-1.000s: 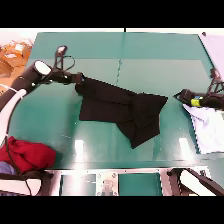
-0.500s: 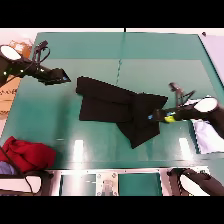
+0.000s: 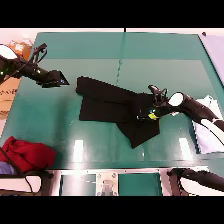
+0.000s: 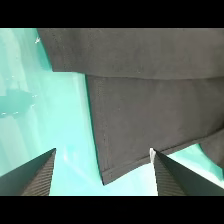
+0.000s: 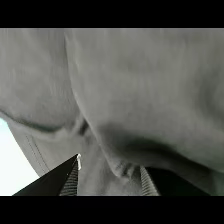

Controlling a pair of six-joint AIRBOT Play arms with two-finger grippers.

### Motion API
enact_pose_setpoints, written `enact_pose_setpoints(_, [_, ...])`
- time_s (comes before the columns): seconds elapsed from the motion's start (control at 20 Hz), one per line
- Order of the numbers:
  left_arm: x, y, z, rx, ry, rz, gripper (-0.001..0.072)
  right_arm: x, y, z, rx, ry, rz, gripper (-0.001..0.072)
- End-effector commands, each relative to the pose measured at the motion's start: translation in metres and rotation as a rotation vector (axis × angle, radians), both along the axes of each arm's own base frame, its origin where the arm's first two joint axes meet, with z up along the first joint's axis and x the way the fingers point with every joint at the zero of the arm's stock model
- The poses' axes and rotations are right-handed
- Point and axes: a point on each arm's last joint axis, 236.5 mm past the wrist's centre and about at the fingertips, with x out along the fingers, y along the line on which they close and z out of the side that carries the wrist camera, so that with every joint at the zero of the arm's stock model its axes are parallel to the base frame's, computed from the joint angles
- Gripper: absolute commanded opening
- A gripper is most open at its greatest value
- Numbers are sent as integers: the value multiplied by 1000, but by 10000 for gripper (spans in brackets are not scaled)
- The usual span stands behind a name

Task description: Fold the shirts.

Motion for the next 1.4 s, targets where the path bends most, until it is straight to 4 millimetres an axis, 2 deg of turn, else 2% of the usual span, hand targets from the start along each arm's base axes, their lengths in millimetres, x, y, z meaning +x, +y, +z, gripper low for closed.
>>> enact_pose_setpoints(0.0, [-1, 1, 0, 5, -1, -8, 667, 9, 7, 20, -6, 26, 5, 421])
enact_pose_setpoints(0.15, [-1, 1, 0, 5, -1, -8, 667, 25, 22, 44, -16, -31, 13, 401])
enact_pose_setpoints(0.3, [0, 1, 0, 10, -14, -21, 667, 28, 26, 52, -164, -56, 10, 401])
enact_pose_setpoints(0.4, [0, 1, 0, 12, -17, -28, 667, 24, 27, 52, -302, -67, 98, 217])
enact_pose_setpoints(0.45, [0, 1, 0, 12, -17, -28, 667, 22, 29, 53, -370, -85, 148, 165])
enact_pose_setpoints(0.5, [0, 1, 0, 13, -19, -31, 667, 23, 36, 55, -415, -119, 177, 150])
enact_pose_setpoints(0.55, [0, 1, 0, 14, -23, -37, 667, 27, 53, 58, -394, -165, 180, 149])
enact_pose_setpoints(0.6, [0, 1, 0, 16, -27, -43, 667, 31, 77, 62, -335, -219, 170, 112])
enact_pose_setpoints(0.65, [0, 1, 0, 17, -28, -45, 667, 35, 98, 65, -269, -254, 147, 17])
enact_pose_setpoints(0.7, [0, 1, 0, 18, -30, -48, 667, 39, 109, 67, -238, -284, 132, 17])
enact_pose_setpoints(0.75, [0, 1, 0, 18, -30, -48, 667, 39, 109, 64, -238, -276, 121, 70])
enact_pose_setpoints(0.8, [0, 1, 0, 18, -31, -48, 667, 40, 100, 58, -272, -257, 119, 370])
enact_pose_setpoints(0.85, [1, 1, 0, 19, -35, -45, 667, 40, 86, 49, -310, -217, 86, 621])
enact_pose_setpoints(1.0, [6, 3, 0, 22, -49, -33, 667, 39, 38, 29, -447, -112, 25, 623])
enact_pose_setpoints(1.1, [6, 3, -1, 22, -48, -32, 667, 38, 11, 26, -500, -59, -34, 623])
enact_pose_setpoints(1.35, [10, 4, -1, 24, -62, -23, 667, 45, -3, 20, -506, -38, -72, 622])
